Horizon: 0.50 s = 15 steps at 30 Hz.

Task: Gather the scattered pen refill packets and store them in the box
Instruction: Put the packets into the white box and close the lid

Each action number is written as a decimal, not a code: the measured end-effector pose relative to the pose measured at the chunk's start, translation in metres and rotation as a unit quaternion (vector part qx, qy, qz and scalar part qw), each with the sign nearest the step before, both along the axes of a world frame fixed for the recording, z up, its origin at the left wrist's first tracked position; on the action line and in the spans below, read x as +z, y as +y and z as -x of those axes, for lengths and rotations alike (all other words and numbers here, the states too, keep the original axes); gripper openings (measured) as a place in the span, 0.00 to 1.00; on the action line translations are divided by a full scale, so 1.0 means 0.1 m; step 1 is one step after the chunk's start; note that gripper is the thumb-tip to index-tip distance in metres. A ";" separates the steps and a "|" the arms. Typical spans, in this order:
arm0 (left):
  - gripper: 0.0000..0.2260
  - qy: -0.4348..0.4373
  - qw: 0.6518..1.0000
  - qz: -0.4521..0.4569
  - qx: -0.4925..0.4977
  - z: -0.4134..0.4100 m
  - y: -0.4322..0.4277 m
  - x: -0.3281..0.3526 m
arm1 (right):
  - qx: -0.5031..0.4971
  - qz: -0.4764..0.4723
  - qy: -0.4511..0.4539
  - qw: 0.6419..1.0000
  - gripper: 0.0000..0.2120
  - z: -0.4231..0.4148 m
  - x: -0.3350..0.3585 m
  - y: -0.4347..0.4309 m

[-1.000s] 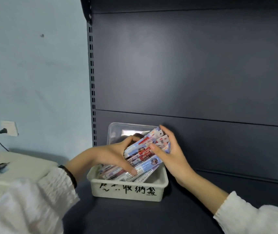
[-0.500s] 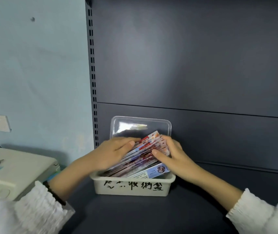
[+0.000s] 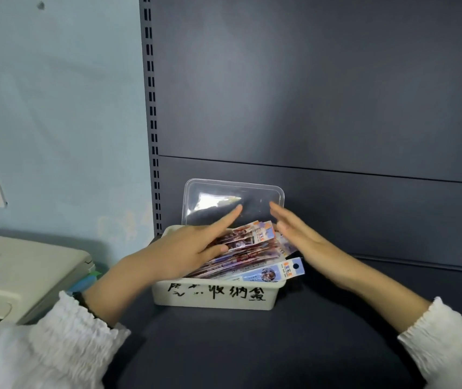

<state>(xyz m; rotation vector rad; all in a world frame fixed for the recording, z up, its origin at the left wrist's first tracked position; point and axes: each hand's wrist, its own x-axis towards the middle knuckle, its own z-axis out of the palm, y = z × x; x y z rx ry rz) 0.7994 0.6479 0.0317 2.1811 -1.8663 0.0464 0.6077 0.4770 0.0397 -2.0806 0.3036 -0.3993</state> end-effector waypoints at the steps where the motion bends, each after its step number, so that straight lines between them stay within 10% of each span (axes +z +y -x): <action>1: 0.28 0.005 1.000 0.003 -0.002 0.00 0.00 0.00 | 0.006 0.006 0.013 1.000 0.28 0.01 -0.03 0.04; 15: 0.28 0.034 0.986 -0.166 -0.005 0.10 -0.01 0.00 | -0.075 -0.031 -0.116 0.990 0.15 -0.20 -0.26 0.07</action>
